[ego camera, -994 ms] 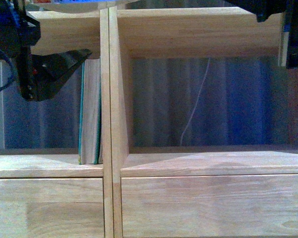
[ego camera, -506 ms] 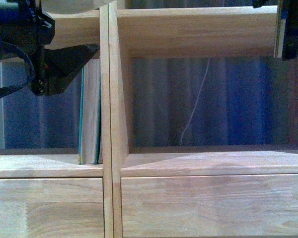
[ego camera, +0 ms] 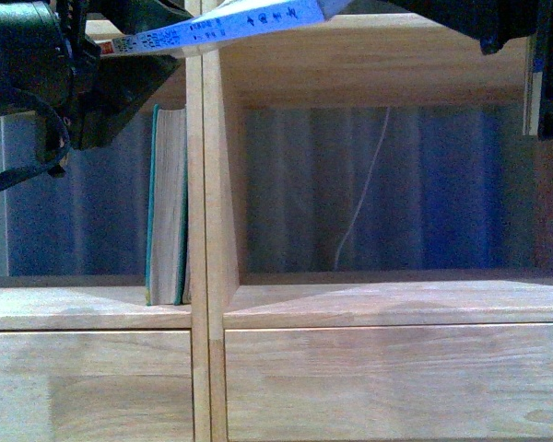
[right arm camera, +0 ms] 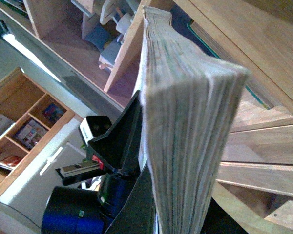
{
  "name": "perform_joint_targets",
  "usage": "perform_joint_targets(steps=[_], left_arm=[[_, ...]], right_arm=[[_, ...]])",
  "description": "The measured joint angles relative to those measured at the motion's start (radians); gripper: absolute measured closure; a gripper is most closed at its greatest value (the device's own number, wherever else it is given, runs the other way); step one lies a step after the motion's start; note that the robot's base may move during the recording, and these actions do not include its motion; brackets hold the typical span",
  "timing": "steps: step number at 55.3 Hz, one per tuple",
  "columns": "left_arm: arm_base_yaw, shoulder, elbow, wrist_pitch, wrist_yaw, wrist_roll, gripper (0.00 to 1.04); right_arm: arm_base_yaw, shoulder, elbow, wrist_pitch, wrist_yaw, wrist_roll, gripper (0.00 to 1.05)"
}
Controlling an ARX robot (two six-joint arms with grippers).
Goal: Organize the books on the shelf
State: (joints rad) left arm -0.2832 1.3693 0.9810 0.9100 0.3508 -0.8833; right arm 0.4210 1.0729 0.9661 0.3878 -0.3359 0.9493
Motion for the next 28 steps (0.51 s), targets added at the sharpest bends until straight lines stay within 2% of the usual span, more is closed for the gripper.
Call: perform_joint_targets(steps=[7, 15, 17, 28], left_arm=[[-0.003, -0.004, 0.000, 0.008, -0.006, -0.046, 0.94], [-0.005, -0.004, 0.000, 0.008, -0.008, -0.065, 0.97], [-0.006, -0.004, 0.000, 0.008, -0.008, -0.060, 0.97], [-0.006, -0.004, 0.000, -0.010, -0.011, -0.027, 0.98]], right_arm=[[-0.001, 0.002, -0.009, -0.010, 0.004, 0.001, 0.97], [-0.003, 0.005, -0.009, -0.023, 0.007, 0.000, 0.97], [-0.005, 0.006, -0.009, -0.024, 0.006, 0.001, 0.89], [-0.016, 0.008, -0.009, -0.037, 0.007, 0.005, 0.58]])
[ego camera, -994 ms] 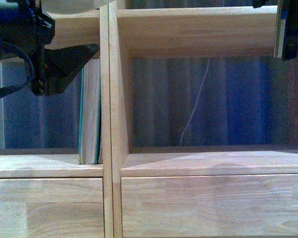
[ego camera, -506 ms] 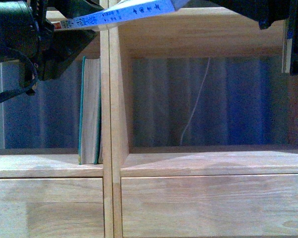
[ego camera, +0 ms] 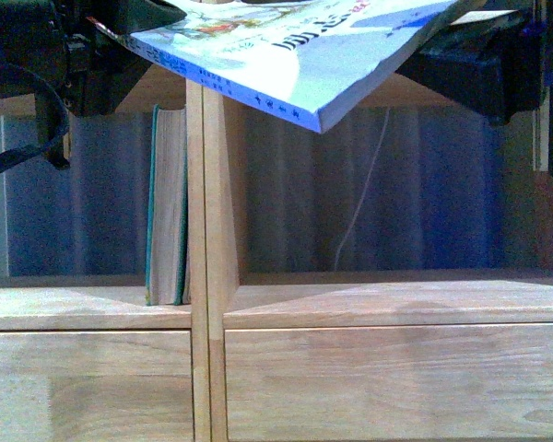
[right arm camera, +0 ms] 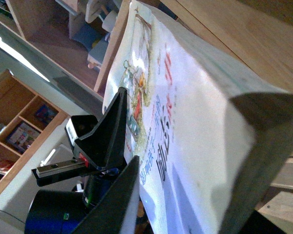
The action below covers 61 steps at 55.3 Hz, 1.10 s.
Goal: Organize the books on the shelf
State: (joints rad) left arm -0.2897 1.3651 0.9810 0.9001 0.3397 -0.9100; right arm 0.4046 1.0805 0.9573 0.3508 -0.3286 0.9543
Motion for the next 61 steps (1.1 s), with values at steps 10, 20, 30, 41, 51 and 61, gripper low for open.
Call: perform_joint_targets(steps=[10, 20, 30, 41, 51, 61], left_arm=[[0.006, -0.016, -0.002, -0.046, -0.008, 0.065, 0.98], [0.036, -0.122, -0.003, -0.283, -0.047, 0.319, 0.98], [0.077, -0.237, -0.004, -0.512, -0.164, 0.583, 0.98], [0.130, -0.360, -0.059, -0.602, -0.271, 0.910, 0.98], [0.227, -0.391, -0.085, -0.601, -0.233, 1.088, 0.98], [0.385, -0.372, -0.080, -0.552, -0.120, 1.169, 0.98]], right_arm=[[-0.060, 0.023, 0.019, -0.009, 0.017, -0.015, 0.29], [-0.222, 0.079, 0.040, 0.030, 0.113, -0.216, 0.07], [-0.322, 0.134, 0.016, 0.066, 0.108, -0.282, 0.07], [-0.345, 0.156, -0.020, 0.090, 0.108, -0.319, 0.07], [-0.346, 0.164, -0.040, 0.104, 0.108, -0.328, 0.07], [-0.346, 0.167, -0.054, 0.114, 0.108, -0.332, 0.07]])
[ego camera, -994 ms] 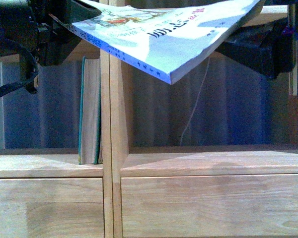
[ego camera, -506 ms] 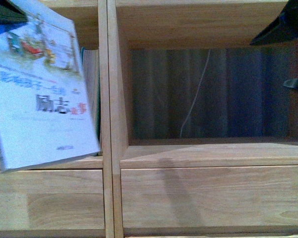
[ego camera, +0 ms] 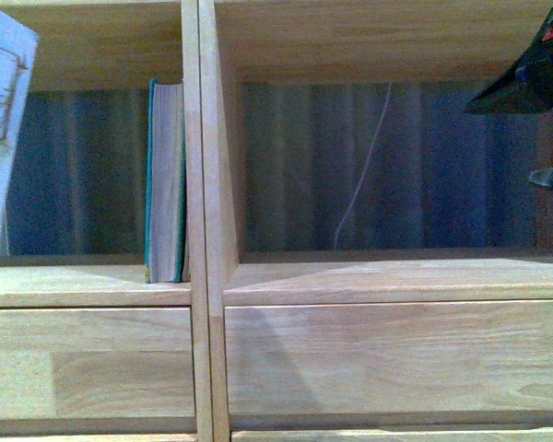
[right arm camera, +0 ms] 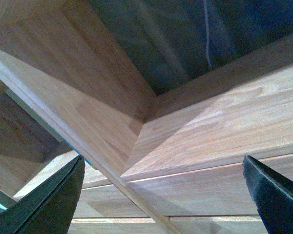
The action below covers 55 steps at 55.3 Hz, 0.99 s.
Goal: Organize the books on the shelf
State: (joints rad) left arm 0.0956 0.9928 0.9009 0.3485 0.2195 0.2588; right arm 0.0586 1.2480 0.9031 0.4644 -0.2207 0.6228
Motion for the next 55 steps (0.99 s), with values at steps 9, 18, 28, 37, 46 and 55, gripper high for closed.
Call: perform_joint_targets(steps=[9, 18, 28, 37, 46, 55], left_arm=[[0.143, 0.114, 0.059, 0.071, 0.105, 0.018, 0.98], [0.196, 0.291, 0.142, 0.214, 0.156, -0.025, 0.98], [0.188, 0.456, 0.263, 0.311, 0.181, -0.122, 0.98], [0.175, 0.564, 0.364, 0.320, 0.196, -0.144, 0.98], [0.159, 0.682, 0.462, 0.362, 0.207, -0.168, 0.98], [0.132, 0.787, 0.553, 0.441, 0.230, -0.235, 0.98]], right_arm=[[0.016, 0.002, -0.009, 0.007, 0.006, -0.013, 0.07], [0.079, -0.011, -0.027, 0.011, 0.021, -0.041, 0.07], [0.148, -0.066, -0.047, 0.010, 0.029, -0.067, 0.07], [0.174, -0.113, -0.051, -0.003, 0.023, -0.067, 0.07], [0.175, -0.153, -0.060, -0.022, 0.011, -0.067, 0.07], [0.179, -0.184, -0.066, -0.033, 0.002, -0.062, 0.07]])
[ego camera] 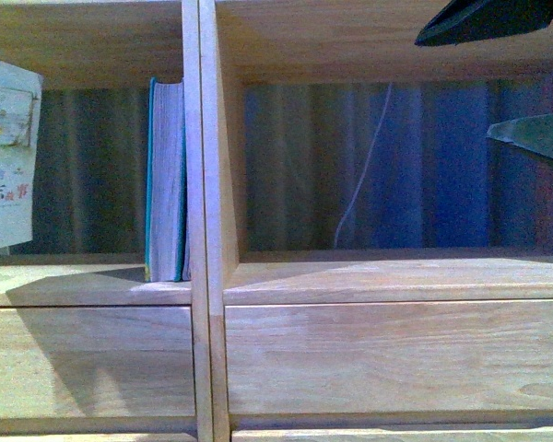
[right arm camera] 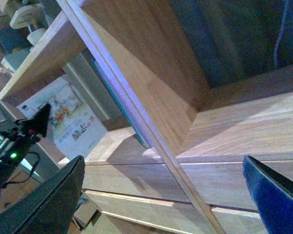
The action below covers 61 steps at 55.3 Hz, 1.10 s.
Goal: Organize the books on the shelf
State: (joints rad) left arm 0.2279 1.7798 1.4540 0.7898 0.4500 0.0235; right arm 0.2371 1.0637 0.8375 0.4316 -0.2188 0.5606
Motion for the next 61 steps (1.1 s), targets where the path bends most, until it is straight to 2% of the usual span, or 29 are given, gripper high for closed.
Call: perform_joint_targets(steps=[20, 56, 61], left_arm=[[-0.087, 0.173, 0.178, 0.042, 0.011, -0.120, 0.98], [-0.183, 0.394, 0.386, -0.020, -0.072, -0.069, 0.98], [-0.191, 0.404, 0.392, -0.019, -0.088, -0.069, 0.85]], right_arm=[[0.039, -0.014, -0.039, 0.009, -0.003, 0.023, 0.07], [0.000, -0.017, -0.069, 0.040, -0.044, 0.076, 0.07], [-0.001, -0.012, -0.076, 0.045, -0.045, 0.080, 0.07]])
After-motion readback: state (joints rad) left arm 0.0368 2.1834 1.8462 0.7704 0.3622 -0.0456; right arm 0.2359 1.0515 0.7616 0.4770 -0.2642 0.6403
